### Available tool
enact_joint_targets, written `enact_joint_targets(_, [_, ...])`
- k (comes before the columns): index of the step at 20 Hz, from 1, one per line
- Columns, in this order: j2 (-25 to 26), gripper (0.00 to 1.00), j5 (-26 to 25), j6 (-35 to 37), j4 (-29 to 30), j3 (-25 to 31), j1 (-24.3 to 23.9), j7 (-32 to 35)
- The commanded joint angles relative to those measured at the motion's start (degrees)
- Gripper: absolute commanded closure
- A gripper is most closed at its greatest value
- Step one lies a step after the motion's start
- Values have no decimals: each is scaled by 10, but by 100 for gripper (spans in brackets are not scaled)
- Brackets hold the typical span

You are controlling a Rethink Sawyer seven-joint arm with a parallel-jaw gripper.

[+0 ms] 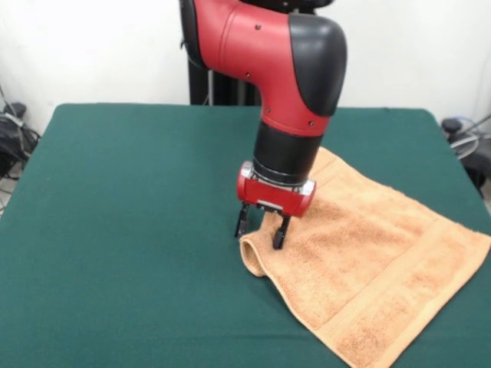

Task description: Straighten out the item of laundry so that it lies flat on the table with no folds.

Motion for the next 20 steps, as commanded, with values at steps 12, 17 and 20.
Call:
enact_joint_targets(12, [106,0,7,-38,-67,76,-9,102])
enact_joint_targets(17, [135,0,66,-30,-106,57,43,134])
enact_joint_targets(20, [151,0,109,3,-132,29,83,149])
